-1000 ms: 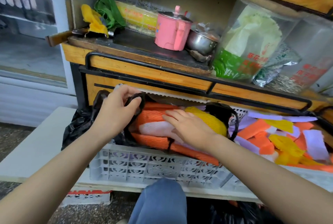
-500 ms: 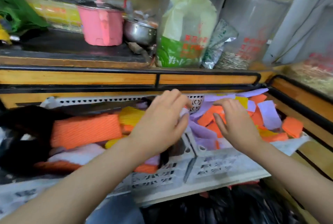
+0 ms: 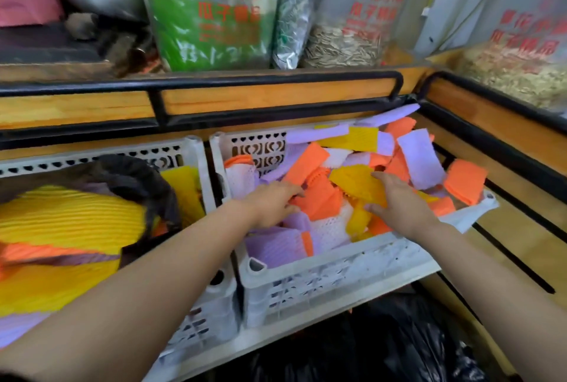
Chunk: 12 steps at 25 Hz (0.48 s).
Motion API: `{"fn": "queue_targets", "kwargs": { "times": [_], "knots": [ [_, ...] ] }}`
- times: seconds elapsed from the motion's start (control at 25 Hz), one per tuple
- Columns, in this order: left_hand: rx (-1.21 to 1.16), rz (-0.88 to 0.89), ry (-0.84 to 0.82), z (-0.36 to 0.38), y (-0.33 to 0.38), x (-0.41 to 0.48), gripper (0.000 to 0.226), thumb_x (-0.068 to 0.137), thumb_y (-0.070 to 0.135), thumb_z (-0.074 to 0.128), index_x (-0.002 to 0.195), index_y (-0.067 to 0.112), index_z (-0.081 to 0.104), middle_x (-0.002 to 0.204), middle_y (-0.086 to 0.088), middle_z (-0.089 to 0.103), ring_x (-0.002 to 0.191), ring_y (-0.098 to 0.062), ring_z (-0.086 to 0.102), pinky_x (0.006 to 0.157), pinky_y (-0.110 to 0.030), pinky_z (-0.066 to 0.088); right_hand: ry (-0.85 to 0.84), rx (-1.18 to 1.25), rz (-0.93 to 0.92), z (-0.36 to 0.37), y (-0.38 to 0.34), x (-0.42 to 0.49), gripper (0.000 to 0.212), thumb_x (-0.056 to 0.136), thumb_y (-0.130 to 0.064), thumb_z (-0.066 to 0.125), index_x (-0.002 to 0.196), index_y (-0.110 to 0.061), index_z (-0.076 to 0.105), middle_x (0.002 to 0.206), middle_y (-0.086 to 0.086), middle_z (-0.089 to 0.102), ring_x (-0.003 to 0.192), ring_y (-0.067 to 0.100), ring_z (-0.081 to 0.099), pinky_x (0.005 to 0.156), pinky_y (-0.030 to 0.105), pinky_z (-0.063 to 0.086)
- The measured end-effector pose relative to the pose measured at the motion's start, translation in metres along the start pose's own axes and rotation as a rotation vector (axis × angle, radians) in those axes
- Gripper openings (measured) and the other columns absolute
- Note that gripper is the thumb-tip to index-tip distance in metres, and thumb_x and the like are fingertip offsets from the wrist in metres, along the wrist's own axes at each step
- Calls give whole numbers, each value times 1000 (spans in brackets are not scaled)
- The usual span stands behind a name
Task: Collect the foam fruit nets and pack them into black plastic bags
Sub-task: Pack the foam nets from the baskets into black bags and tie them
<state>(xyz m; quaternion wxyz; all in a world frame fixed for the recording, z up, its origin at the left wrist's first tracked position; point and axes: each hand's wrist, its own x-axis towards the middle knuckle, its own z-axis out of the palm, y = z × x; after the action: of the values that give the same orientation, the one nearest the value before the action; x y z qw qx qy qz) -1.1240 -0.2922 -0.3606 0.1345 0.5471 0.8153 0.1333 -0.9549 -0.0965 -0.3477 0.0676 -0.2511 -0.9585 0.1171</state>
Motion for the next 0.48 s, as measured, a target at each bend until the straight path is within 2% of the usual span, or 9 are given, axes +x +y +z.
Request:
{"fn": "queue_targets", "kwargs": {
  "times": [0.12,0.24,0.28,0.36,0.48],
  "knots": [
    [16,1,-131,12,-15,14,35,92,18,57,126,10,56,130,-10,56,118,-26,52,97,-35,41,20,9,-15,6,6,10,56,89,-24,63,138,-11,41,141,12,43,125,32,44,96,39,38],
    [183,-39,-146,12,-16,15,19,90,24,58,103,10,59,112,-12,62,108,-28,53,84,-31,38,132,23,13,3,7,13,39,90,-25,60,127,-12,55,125,17,58,111,36,56,86,41,44],
    [208,-71,-82,9,-12,11,16,92,26,55,96,11,54,106,-13,62,104,-29,54,78,-30,34,182,41,32,-1,5,11,35,91,-25,59,123,-12,58,117,19,63,106,38,58,82,42,45],
    [106,-133,143,1,-5,6,17,96,27,50,91,12,46,97,-16,61,94,-32,56,71,-33,32,310,112,44,-11,-3,7,31,92,-25,58,118,-9,60,104,21,67,97,40,61,75,40,44],
    [-302,-218,497,-10,13,-2,18,99,26,43,95,9,41,85,-14,55,84,-30,54,71,-40,38,462,282,-30,-24,-32,-4,34,93,-24,57,123,-9,58,112,15,66,98,34,61,78,31,39]
  ]
}}
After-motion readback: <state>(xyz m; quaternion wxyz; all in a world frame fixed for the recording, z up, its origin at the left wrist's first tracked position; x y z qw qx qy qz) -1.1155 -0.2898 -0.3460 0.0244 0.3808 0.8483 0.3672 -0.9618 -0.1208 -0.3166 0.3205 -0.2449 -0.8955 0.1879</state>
